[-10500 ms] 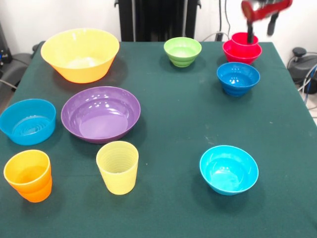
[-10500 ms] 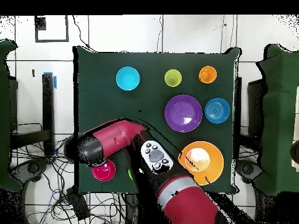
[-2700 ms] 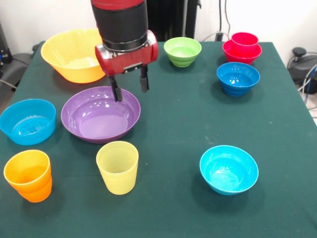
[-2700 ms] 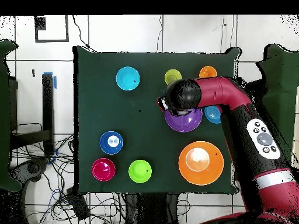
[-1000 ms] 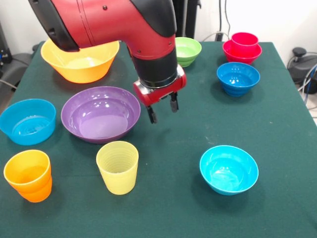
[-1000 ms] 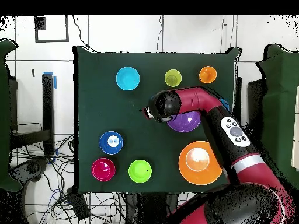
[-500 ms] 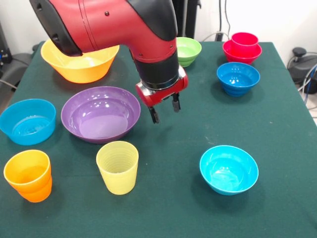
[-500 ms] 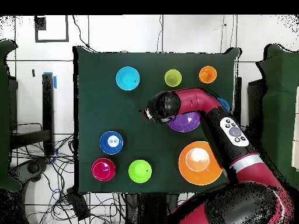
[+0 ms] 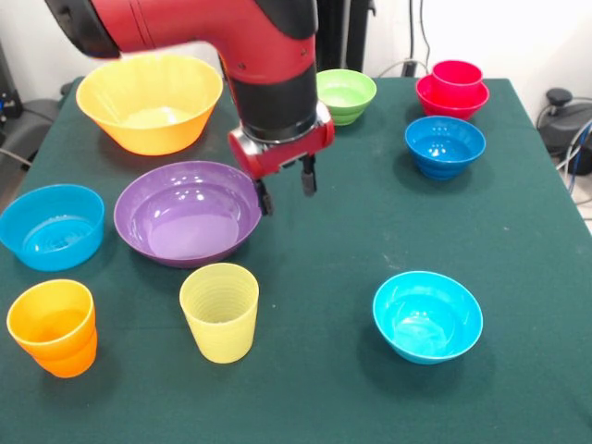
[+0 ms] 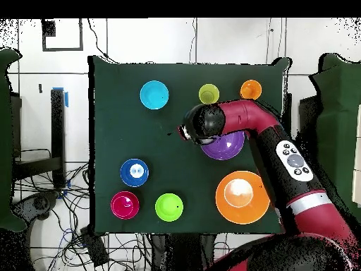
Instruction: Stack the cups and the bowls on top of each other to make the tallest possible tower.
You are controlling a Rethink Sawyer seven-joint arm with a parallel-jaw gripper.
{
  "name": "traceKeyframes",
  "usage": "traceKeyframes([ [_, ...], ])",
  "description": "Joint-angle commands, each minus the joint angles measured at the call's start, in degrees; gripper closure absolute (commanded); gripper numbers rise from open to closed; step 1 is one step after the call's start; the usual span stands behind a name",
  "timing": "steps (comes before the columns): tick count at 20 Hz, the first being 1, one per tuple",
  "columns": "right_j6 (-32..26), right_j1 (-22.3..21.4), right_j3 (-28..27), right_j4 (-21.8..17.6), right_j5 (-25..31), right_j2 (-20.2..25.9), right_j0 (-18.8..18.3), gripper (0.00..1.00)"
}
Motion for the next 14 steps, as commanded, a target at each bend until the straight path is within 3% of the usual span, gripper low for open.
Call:
traceKeyframes([
  [1,-7.19,-5.85,3.27,0.12,5.02,-2.02,0.89,0.0],
  [4,-7.2,-5.96,2.62,-0.36,4.65,-2.44,1.28,0.0],
  [14,-9.03,3.29,-4.9,-5.01,0.37,-4.3,2.0,0.0],
])
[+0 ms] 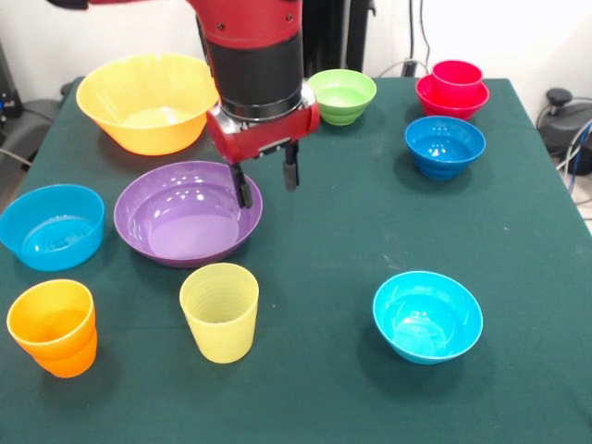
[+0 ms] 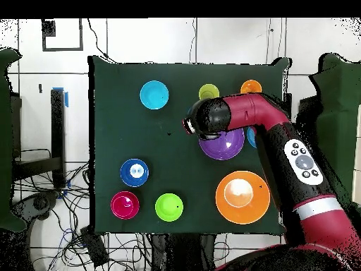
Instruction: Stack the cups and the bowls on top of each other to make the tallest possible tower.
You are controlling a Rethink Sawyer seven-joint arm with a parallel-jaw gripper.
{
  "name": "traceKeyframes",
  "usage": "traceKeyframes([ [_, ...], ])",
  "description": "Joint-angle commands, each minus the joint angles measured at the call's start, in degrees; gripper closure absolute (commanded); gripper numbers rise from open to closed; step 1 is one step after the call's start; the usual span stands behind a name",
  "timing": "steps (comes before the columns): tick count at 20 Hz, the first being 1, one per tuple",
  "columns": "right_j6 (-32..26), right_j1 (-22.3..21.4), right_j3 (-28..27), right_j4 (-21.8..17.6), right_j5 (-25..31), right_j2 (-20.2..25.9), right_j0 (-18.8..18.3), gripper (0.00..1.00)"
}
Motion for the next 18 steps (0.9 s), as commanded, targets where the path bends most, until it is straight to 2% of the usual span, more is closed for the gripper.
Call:
traceKeyframes([
  [1,-9.04,6.59,-4.27,-5.47,0.37,-4.33,2.05,0.0],
  [8,-8.16,7.77,-6.39,-7.33,-0.07,-5.32,3.27,0.0],
  [13,-8.6,6.22,-7.11,-7.11,2.11,-5.79,3.71,0.0],
  [18,-9.42,7.86,-9.46,-7.47,2.27,-5.64,4.44,0.0],
])
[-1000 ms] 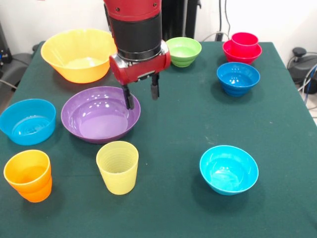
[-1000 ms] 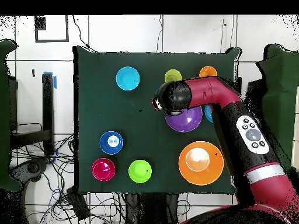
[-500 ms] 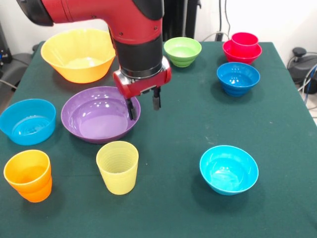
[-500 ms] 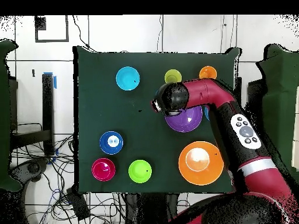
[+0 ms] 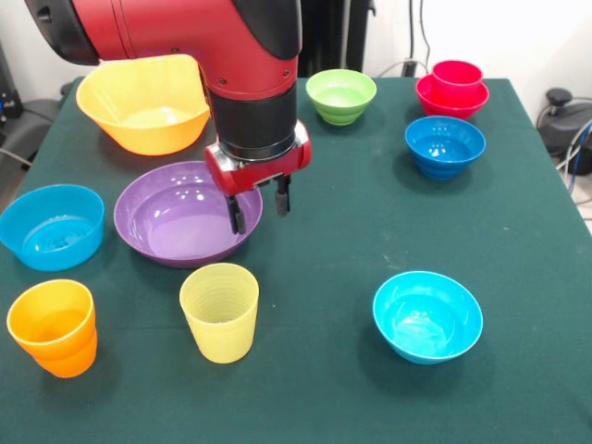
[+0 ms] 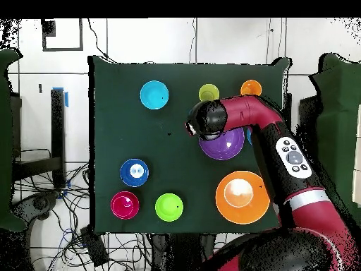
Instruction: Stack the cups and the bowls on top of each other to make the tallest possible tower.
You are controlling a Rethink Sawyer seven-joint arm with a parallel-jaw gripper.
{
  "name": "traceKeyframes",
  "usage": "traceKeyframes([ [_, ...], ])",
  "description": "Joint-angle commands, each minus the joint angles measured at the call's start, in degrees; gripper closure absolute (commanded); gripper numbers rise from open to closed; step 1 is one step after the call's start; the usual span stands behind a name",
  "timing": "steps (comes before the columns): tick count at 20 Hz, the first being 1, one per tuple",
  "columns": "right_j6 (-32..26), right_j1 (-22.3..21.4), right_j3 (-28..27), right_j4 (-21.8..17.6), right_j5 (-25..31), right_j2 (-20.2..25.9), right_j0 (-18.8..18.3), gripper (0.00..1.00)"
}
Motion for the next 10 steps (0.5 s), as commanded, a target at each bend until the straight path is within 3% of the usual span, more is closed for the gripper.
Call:
traceKeyframes([
  [1,-9.65,3.39,-5.97,-4.06,2.28,-3.13,2.78,0.0],
  [10,-9.91,4.37,-7.01,-4.67,1.49,-3.68,3.33,0.0],
])
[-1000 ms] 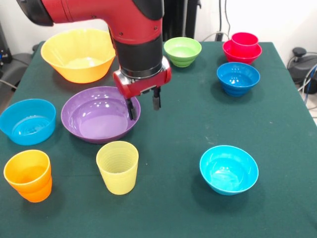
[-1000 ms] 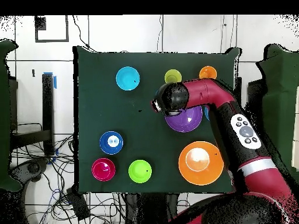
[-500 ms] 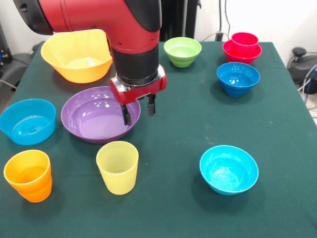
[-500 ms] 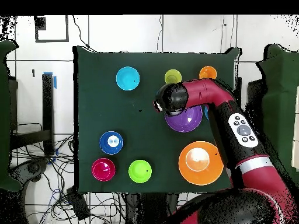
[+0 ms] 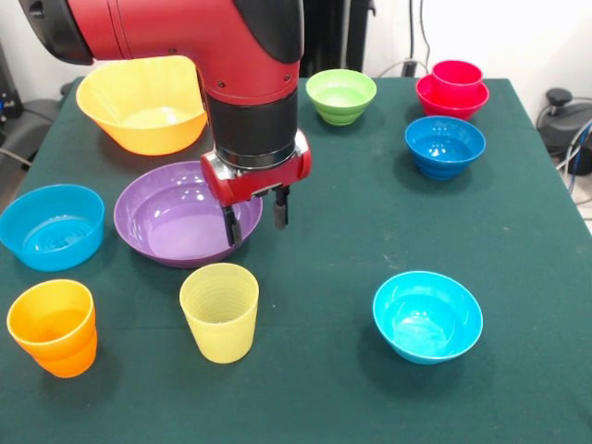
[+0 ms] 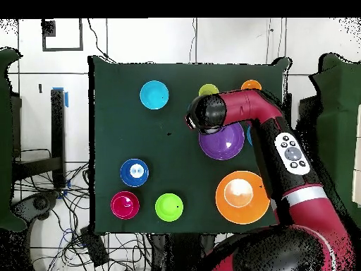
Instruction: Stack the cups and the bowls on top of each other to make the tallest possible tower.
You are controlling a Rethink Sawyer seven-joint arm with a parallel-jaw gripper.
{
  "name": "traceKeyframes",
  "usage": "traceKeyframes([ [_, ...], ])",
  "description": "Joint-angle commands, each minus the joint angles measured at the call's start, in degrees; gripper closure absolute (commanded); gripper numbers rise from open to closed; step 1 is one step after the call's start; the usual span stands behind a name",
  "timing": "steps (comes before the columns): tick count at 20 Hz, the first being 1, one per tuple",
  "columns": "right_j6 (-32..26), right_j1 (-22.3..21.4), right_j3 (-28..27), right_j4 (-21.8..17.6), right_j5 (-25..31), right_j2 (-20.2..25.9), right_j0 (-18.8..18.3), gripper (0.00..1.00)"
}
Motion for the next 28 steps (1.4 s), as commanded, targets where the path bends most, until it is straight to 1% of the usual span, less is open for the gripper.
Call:
traceKeyframes([
  [1,-9.71,4.22,-4.13,-4.74,1.32,-3.85,2.39,0.0],
  [4,-9.61,4.98,-4.09,-4.54,0.34,-3.74,2.11,0.0],
  [5,-9.55,4.93,-3.39,-4.18,-1.23,-3.18,1.39,0.0],
  [8,-10.18,4.7,-2.4,-3.08,-1.19,-2.66,0.06,0.0],
  [10,-10.36,3.79,-2.15,-3.27,0.05,-3.25,0.01,0.0],
  [14,-10.58,3.85,-3.0,-3.58,3.16,-4.52,0.74,0.0],
  [16,-9.96,3.2,-2.45,-3.46,3.7,-5.05,0.9,0.0],
  [20,-9.08,0.34,0.41,-2.89,4.01,-5.83,0.59,0.0],
  [26,-9.86,-2.64,2.85,-0.36,3.82,-3.8,-0.39,0.0],
  [28,-9.6,-3.99,3.45,-0.3,5.18,-4.41,-0.12,0.0],
])
